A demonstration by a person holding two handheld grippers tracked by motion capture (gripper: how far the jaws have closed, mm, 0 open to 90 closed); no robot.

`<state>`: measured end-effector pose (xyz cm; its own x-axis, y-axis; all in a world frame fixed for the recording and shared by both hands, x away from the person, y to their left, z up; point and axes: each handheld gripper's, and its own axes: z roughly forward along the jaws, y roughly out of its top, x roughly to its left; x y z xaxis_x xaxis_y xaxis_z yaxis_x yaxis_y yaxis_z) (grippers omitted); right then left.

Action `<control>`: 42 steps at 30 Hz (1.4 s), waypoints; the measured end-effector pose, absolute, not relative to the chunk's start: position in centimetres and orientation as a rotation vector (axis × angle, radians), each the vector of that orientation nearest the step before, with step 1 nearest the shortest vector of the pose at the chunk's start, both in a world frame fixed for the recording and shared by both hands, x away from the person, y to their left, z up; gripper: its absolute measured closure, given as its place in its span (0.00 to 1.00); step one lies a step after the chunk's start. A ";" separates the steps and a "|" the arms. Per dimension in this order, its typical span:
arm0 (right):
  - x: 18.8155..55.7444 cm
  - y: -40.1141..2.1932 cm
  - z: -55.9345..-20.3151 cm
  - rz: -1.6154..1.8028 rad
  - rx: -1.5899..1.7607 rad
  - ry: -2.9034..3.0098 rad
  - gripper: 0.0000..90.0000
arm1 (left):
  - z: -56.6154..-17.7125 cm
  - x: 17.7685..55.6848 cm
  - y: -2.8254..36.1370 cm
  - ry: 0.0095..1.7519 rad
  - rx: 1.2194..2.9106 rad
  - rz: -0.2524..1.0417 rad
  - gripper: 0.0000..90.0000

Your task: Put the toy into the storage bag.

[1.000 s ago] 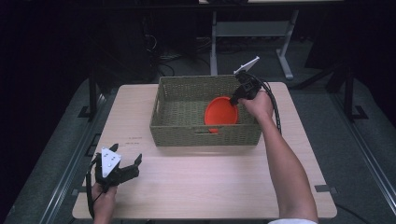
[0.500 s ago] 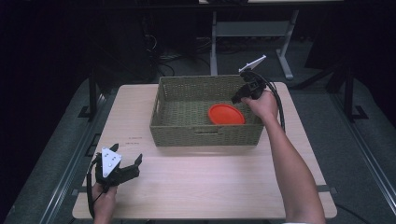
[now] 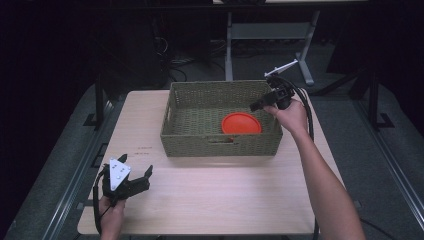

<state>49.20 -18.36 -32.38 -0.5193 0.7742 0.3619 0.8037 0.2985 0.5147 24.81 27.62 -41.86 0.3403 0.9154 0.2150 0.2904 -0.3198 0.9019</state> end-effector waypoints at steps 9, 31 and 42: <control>47.9 -19.0 -31.5 -1.103 -1.467 -2.467 0.46 | -41.8 24.8 27.7 1.068 1.802 0.984 0.14; 43.0 -20.6 -30.3 -1.175 -1.360 -2.474 0.34 | -41.8 24.7 27.7 1.067 1.801 0.985 0.14; 39.0 -22.2 -31.0 -1.196 -1.316 -2.482 0.31 | -41.9 24.7 27.6 1.066 1.803 0.986 0.14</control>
